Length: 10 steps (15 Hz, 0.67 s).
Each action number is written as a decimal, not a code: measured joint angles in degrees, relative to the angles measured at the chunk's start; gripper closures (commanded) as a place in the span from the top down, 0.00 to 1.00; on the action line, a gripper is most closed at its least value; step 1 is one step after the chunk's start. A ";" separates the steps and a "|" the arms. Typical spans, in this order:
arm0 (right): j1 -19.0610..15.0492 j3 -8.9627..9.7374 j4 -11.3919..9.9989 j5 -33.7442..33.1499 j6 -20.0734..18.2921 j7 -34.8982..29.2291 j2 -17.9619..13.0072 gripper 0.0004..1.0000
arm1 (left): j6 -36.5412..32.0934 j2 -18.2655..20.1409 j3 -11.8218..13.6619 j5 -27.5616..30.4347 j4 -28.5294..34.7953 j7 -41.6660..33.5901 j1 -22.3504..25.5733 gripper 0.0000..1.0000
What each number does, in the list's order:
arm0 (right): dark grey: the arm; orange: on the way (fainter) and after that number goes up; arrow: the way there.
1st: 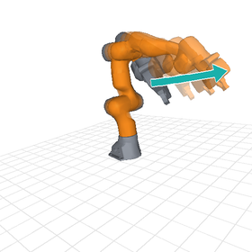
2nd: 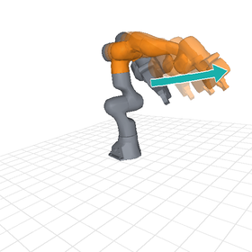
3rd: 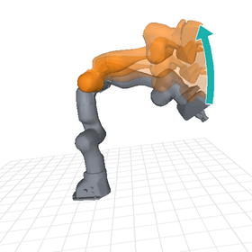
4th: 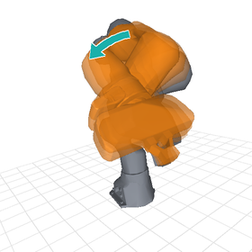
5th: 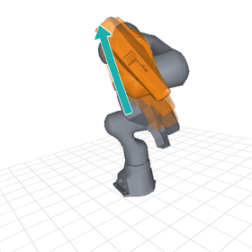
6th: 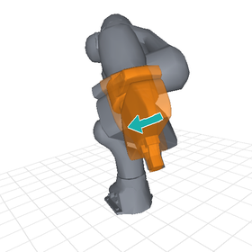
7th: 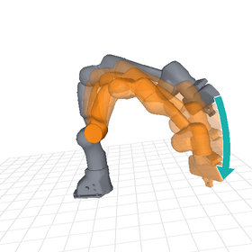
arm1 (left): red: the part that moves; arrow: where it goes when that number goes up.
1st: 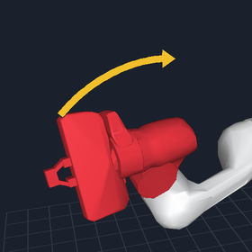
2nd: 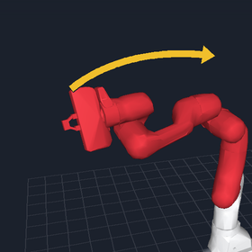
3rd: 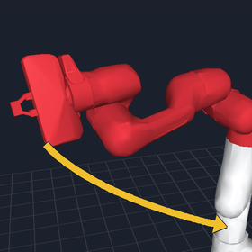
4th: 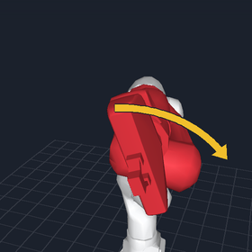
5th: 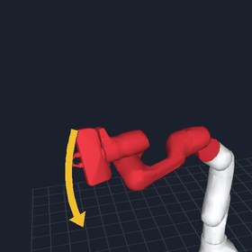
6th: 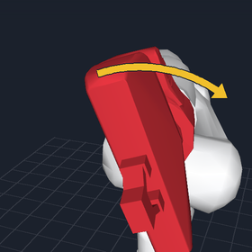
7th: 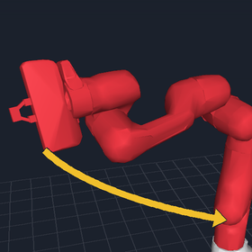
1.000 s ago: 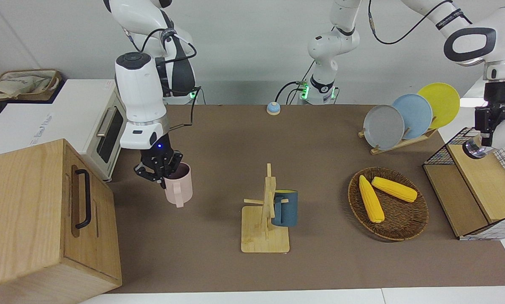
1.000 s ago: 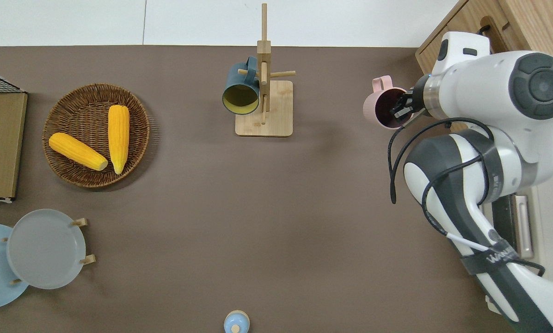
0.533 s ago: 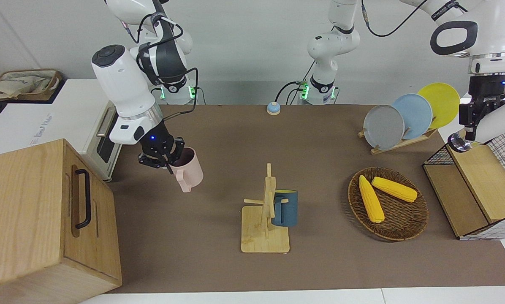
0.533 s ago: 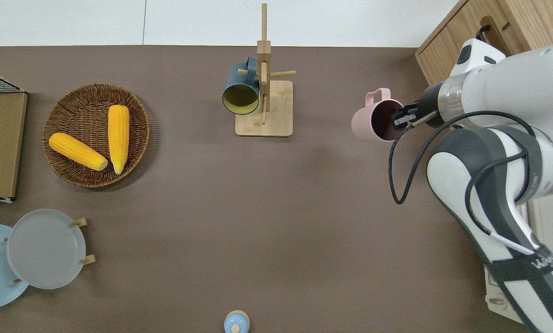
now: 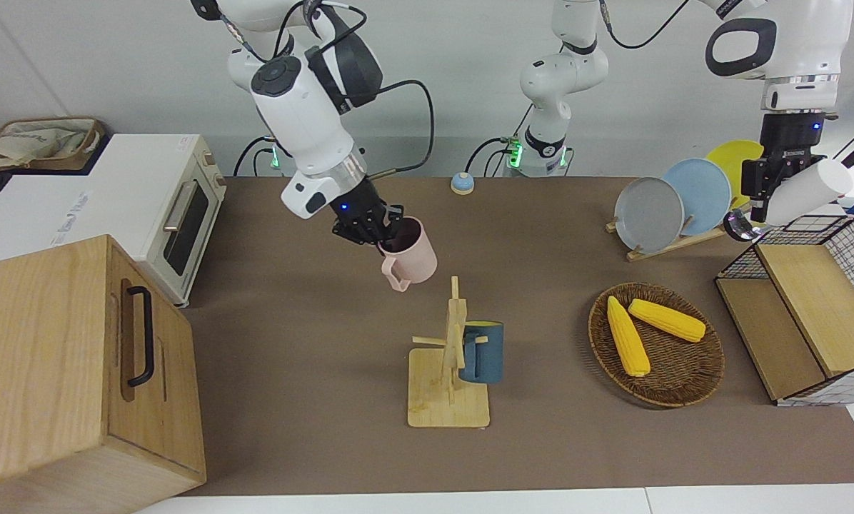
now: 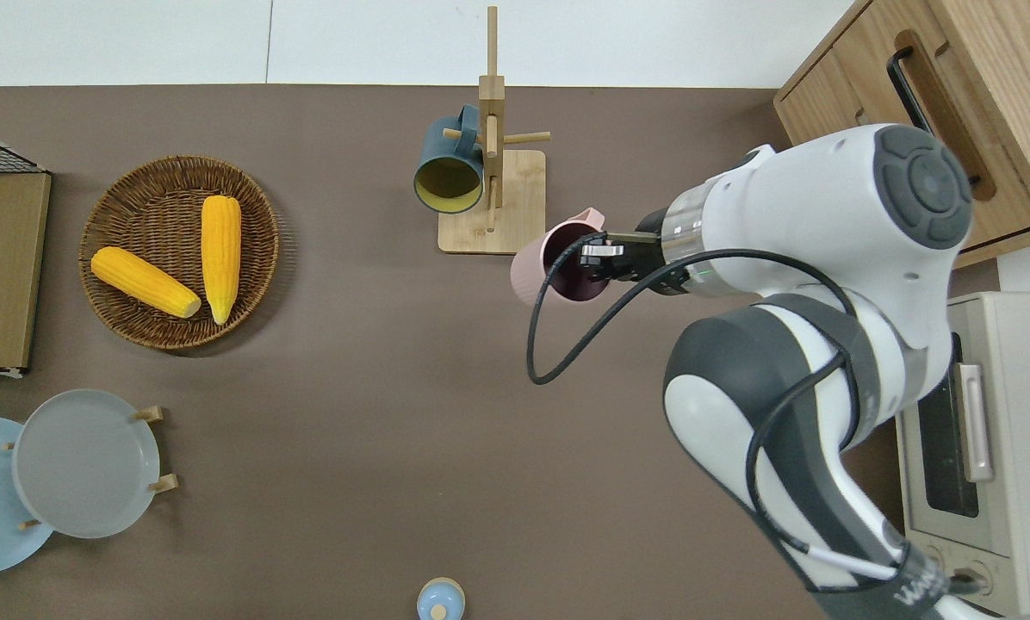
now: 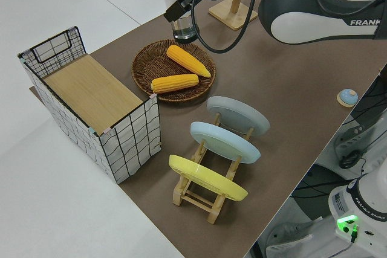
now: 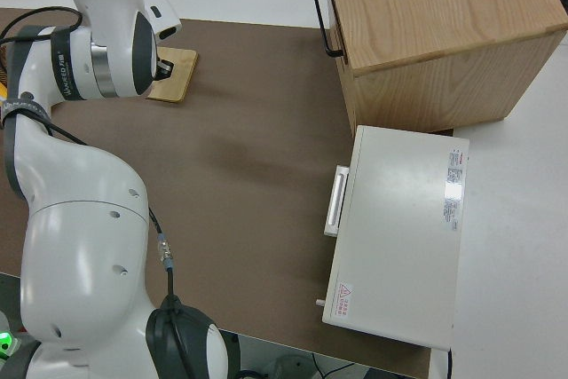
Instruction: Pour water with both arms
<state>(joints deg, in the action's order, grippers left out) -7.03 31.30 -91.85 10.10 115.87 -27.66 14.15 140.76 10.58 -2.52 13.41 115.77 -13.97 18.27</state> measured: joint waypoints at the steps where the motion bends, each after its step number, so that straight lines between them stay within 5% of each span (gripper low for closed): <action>1: 0.01 1.49 -0.06 0.00 -0.55 -4.57 -0.01 0.00 | 0.00 0.97 -0.36 -0.24 1.05 0.43 0.00 0.00; 6: 0.18 7.01 -0.84 -0.01 -1.55 -20.65 0.07 0.00 | -0.01 6.44 -1.53 -0.55 6.50 1.03 0.08 0.00; 10: 4.14 8.23 -1.40 -0.42 -1.00 -28.48 1.44 0.00 | -0.01 11.33 -2.53 -0.61 11.38 1.36 0.09 0.00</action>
<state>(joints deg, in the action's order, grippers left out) -2.89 39.53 -93.24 9.68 114.86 -56.13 15.59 140.74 21.91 -5.05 12.80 127.14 -12.61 18.36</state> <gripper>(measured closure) 0.947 0.352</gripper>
